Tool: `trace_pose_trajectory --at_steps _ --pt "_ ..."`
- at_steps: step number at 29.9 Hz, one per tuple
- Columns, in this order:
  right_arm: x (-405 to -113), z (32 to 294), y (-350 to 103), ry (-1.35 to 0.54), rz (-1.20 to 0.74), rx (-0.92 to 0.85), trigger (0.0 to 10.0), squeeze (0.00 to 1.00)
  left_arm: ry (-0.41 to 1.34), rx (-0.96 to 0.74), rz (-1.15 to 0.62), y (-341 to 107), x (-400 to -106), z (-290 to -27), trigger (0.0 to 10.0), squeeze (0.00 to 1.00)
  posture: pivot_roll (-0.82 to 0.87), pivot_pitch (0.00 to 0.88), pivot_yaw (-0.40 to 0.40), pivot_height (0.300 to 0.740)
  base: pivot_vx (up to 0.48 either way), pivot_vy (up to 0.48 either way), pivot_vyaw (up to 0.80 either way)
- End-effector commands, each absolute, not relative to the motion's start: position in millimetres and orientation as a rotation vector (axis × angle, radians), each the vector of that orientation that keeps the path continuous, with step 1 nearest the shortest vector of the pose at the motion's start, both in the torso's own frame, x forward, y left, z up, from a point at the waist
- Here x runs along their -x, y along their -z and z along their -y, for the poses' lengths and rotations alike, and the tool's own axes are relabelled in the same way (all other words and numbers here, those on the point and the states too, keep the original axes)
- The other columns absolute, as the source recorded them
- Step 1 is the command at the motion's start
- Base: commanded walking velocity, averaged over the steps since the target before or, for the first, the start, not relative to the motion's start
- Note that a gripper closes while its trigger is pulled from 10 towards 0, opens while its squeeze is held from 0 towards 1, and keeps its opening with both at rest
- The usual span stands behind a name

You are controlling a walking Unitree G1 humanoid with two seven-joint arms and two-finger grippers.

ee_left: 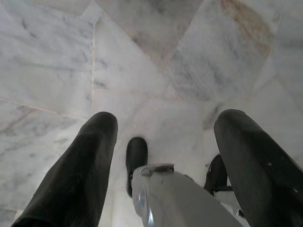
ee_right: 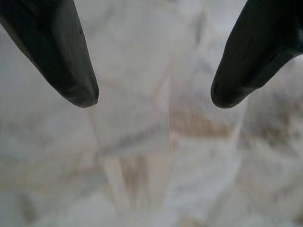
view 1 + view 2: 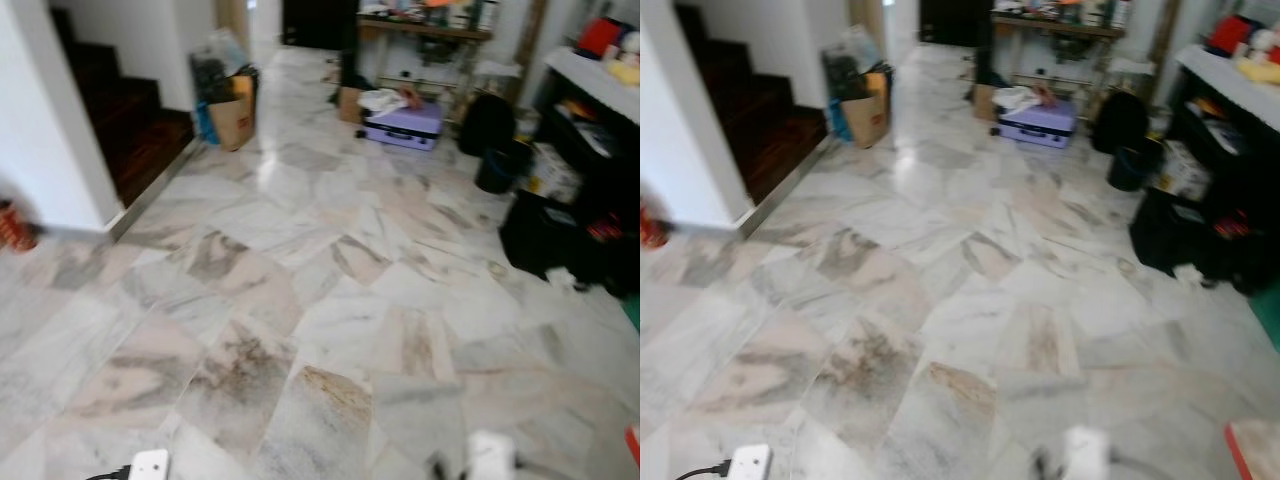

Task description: Hang hanger

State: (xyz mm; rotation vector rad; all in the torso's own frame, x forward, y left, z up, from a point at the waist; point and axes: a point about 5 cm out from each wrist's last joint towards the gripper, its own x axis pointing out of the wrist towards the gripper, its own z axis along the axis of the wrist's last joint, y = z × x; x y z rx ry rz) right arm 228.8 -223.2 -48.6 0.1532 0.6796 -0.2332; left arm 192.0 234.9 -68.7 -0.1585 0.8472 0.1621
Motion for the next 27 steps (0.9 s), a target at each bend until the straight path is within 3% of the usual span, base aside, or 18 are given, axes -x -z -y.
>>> trace_pose_trajectory --at_steps 1,8,22,27 --pt "-213 209 62 0.197 -0.751 -0.178 10.0 0.00 -0.162 0.160 -0.838 68 -195 -231 10.0 0.00 0.17 0.000 -0.103 0.740 0.000 0.000 0.00" --pt "-205 198 69 0.124 -0.781 -0.246 10.0 0.00 -0.114 0.109 -0.873 72 -188 -228 10.0 0.00 0.16 0.000 -0.097 0.740 0.000 0.000 0.00" --pt "-194 193 76 0.132 -0.842 -0.221 10.0 0.00 -0.109 0.036 -0.893 74 -185 -230 10.0 0.00 0.16 0.000 -0.082 0.740 0.000 0.000 0.00" --pt "-191 191 78 0.141 -0.857 -0.211 10.0 0.00 -0.104 0.031 -0.898 75 -184 -226 10.0 0.00 0.16 0.000 -0.083 0.740 0.000 0.000 -0.76"
